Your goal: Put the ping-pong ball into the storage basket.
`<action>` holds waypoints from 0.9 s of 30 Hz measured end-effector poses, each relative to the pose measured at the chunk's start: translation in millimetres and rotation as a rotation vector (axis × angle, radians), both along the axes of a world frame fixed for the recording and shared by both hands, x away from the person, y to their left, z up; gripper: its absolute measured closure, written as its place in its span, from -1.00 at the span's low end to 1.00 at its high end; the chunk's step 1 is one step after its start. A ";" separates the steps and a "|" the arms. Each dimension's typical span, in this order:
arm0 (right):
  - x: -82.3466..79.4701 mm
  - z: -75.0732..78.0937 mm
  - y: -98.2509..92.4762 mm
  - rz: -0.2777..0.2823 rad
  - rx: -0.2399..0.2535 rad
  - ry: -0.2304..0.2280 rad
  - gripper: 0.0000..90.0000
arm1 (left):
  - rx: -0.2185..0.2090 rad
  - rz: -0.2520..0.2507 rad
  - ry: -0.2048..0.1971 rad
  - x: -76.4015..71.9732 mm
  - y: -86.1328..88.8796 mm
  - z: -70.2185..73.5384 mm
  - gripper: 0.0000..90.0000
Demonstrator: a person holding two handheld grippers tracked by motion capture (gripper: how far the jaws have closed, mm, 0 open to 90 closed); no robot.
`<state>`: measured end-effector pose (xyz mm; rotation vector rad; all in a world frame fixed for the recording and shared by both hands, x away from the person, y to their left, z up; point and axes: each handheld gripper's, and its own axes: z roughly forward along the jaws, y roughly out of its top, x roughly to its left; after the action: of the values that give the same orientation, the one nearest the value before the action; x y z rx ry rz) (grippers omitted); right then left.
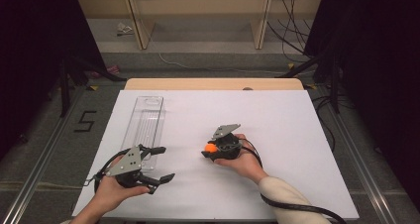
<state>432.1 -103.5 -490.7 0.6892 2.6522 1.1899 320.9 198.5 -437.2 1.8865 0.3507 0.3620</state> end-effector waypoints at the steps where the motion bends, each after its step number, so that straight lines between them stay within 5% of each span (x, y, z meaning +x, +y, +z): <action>1: 0.1 0.4 0.0 0.000 0.003 -0.002 0.14 | 0.000 0.000 0.000 0.0 0.0 0.0 -0.63; 27: -0.8 12.3 0.4 -0.007 0.040 -0.021 0.14 | 0.003 0.000 -0.003 0.1 0.1 -0.4 -0.64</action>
<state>431.3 -103.0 -478.4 0.6882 2.6137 1.2443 321.0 198.6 -437.6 1.8884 0.3487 0.3650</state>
